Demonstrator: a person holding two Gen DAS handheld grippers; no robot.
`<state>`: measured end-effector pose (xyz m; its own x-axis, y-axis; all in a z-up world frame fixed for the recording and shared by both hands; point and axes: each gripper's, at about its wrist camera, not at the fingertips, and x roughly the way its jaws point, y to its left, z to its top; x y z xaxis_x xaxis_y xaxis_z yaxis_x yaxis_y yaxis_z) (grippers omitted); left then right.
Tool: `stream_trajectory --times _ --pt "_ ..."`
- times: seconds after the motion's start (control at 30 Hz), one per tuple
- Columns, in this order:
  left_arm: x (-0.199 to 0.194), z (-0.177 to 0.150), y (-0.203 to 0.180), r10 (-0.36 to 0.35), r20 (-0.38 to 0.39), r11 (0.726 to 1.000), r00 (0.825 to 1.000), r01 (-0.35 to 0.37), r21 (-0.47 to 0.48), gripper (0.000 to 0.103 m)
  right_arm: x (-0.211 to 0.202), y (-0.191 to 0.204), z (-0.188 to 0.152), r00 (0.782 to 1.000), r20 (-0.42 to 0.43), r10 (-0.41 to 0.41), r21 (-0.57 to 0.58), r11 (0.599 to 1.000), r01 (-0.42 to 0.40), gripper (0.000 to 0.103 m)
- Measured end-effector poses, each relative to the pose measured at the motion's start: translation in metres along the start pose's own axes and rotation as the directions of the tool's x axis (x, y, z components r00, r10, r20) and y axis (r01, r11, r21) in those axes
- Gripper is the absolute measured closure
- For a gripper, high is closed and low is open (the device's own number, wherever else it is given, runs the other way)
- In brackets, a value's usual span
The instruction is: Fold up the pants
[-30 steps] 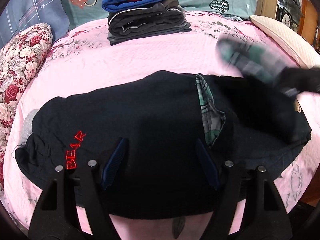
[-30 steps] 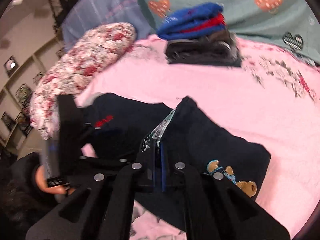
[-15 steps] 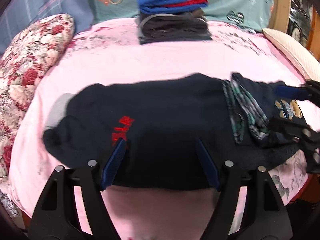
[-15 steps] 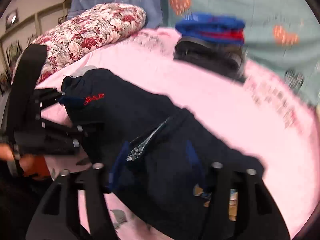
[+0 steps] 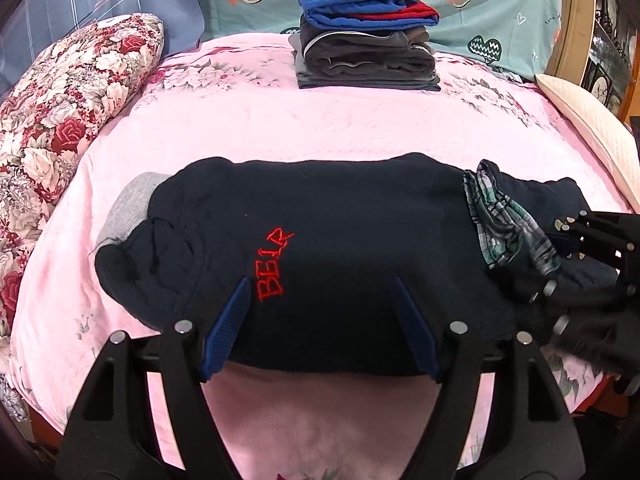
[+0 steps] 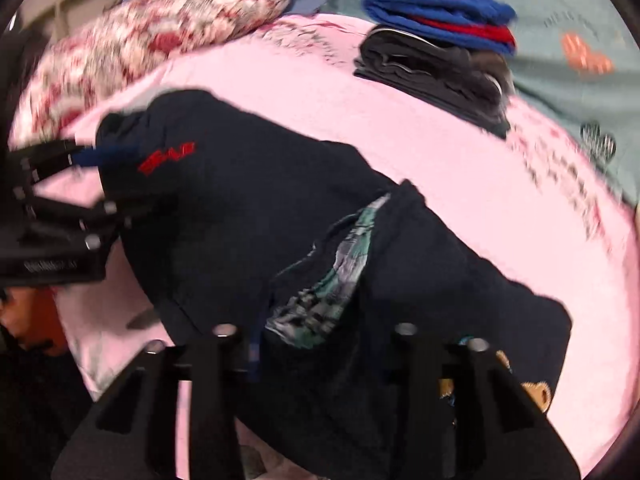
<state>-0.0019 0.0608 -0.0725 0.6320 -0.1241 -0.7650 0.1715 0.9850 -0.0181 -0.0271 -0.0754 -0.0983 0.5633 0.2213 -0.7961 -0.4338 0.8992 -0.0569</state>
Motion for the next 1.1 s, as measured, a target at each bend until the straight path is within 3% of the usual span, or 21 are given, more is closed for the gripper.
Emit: stream_trajectory --times 0.1,0.3,0.37,0.43,0.47,0.5,0.63,0.7,0.73,0.87,0.93,1.0,1.07,1.1 --pt "0.003 0.002 -0.001 -0.008 -0.012 1.0 1.0 0.008 0.0 0.028 -0.012 -0.011 0.003 1.0 0.023 0.02 0.029 0.999 -0.021 0.087" --pt "-0.007 0.005 -0.009 -0.012 0.017 1.0 1.0 0.011 0.028 0.028 -0.053 -0.002 0.013 0.989 0.094 0.114 0.004 0.993 -0.115 0.088" --pt "-0.007 0.004 -0.009 -0.001 0.017 1.0 1.0 0.0 0.028 0.028 -0.048 0.012 0.012 0.988 0.087 0.124 -0.029 0.992 -0.122 0.088" --pt "-0.005 0.003 -0.007 0.005 0.008 1.0 1.0 -0.006 0.022 0.028 -0.016 0.021 0.008 0.995 0.013 0.104 -0.032 0.994 -0.103 0.08" --pt "-0.004 0.003 -0.007 0.009 0.008 1.0 1.0 -0.009 0.023 0.027 -0.003 0.022 0.004 0.994 -0.026 0.103 -0.033 0.994 -0.104 0.065" --pt "-0.005 0.003 -0.008 0.011 0.009 1.0 1.0 -0.011 0.024 0.027 0.005 0.023 -0.003 0.994 -0.029 0.106 -0.027 0.994 -0.107 0.06" --pt "-0.018 0.008 -0.021 -0.022 0.035 0.998 0.999 0.02 0.055 0.027 -0.032 0.01 -0.008 0.988 0.048 0.145 0.005 0.989 -0.145 0.058" --pt "-0.029 0.013 -0.034 -0.063 0.063 0.995 0.996 0.058 0.081 0.027 -0.067 -0.017 -0.012 0.968 0.129 0.215 0.083 0.97 -0.227 0.053" --pt "-0.037 0.017 -0.045 -0.088 0.082 0.992 0.993 0.079 0.103 0.026 -0.084 -0.035 -0.016 0.961 0.175 0.212 0.128 0.963 -0.236 0.052" --pt "-0.049 0.028 -0.095 -0.153 0.13 0.971 0.98 0.124 0.203 0.021 -0.104 -0.107 -0.026 0.979 0.199 0.045 0.349 0.93 -0.114 0.052" --pt "-0.034 0.029 -0.113 -0.157 0.095 0.963 0.983 0.131 0.237 0.021 -0.091 -0.127 -0.027 0.983 0.183 0.034 0.412 0.905 -0.108 0.053" --pt "-0.006 0.026 -0.12 -0.086 0.054 0.967 0.995 0.07 0.246 0.021 -0.062 -0.134 -0.026 0.99 0.132 0.041 0.433 0.897 -0.095 0.058" --pt "0.028 0.02 -0.11 -0.03 -0.024 0.977 0.999 0.035 0.212 0.021 -0.03 -0.137 -0.031 1.0 0.024 0.018 0.449 0.893 -0.027 0.065" --pt "0.04 0.018 -0.099 -0.052 -0.06 0.984 0.997 0.062 0.17 0.02 -0.022 -0.135 -0.038 1.0 0.023 -0.002 0.431 0.902 -0.008 0.068"
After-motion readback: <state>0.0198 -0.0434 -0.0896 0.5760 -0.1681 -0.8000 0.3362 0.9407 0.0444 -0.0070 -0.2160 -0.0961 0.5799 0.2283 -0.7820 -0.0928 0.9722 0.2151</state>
